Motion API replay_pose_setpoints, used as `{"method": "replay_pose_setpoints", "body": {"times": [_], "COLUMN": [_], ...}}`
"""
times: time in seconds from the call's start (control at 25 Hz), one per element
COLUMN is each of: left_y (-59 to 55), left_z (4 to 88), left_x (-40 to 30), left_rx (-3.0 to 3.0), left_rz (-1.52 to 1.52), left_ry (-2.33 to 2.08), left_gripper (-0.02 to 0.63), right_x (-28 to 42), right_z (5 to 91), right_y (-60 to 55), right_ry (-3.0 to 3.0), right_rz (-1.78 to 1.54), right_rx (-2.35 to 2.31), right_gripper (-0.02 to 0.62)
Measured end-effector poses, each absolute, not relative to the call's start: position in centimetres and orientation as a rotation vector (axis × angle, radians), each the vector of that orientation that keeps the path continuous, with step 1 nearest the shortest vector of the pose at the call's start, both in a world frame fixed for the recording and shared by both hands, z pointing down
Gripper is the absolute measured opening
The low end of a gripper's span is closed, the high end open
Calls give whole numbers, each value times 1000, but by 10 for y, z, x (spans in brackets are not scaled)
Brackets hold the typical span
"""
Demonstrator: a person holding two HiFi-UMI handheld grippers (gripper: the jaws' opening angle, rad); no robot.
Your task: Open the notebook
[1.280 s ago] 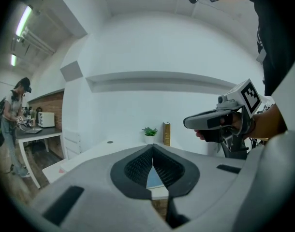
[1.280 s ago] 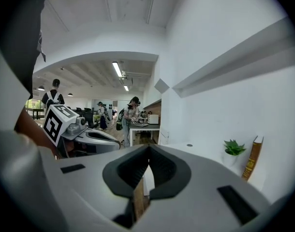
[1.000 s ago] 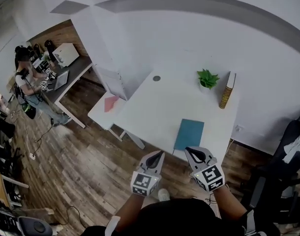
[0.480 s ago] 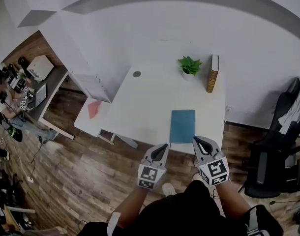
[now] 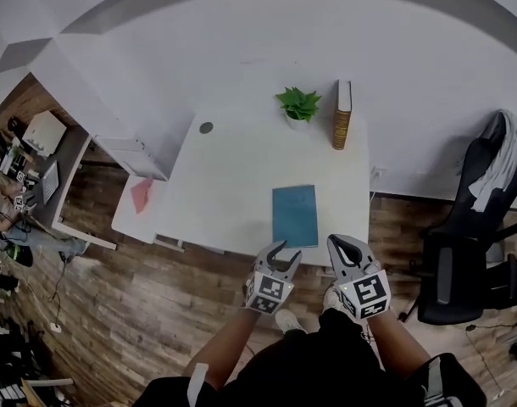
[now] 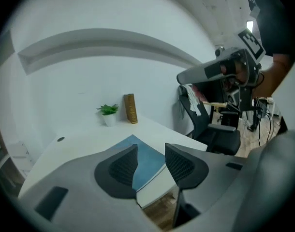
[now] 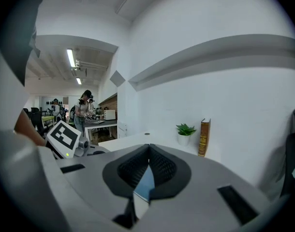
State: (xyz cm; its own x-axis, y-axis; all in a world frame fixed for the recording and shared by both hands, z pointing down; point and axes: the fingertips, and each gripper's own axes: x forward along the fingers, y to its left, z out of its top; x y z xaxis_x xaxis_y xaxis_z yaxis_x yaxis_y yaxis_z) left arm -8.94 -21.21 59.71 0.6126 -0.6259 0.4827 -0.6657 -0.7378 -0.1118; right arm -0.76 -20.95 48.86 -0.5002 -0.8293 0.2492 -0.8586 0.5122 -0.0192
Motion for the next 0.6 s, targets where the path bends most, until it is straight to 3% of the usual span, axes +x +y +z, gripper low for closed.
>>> {"method": "replay_pose_setpoints", "body": {"times": [0.6], "left_y": [-231], "left_z": [691], "left_x": [-9], "left_rx": [2952], "left_rz": [1547], "left_ry": [-657], "left_gripper": [147], "right_x": [50], "right_z": [517], "right_y": [-192], "right_ry": [-2532], "right_rz": [347], "right_rx": [1455], "right_gripper": [-2]}}
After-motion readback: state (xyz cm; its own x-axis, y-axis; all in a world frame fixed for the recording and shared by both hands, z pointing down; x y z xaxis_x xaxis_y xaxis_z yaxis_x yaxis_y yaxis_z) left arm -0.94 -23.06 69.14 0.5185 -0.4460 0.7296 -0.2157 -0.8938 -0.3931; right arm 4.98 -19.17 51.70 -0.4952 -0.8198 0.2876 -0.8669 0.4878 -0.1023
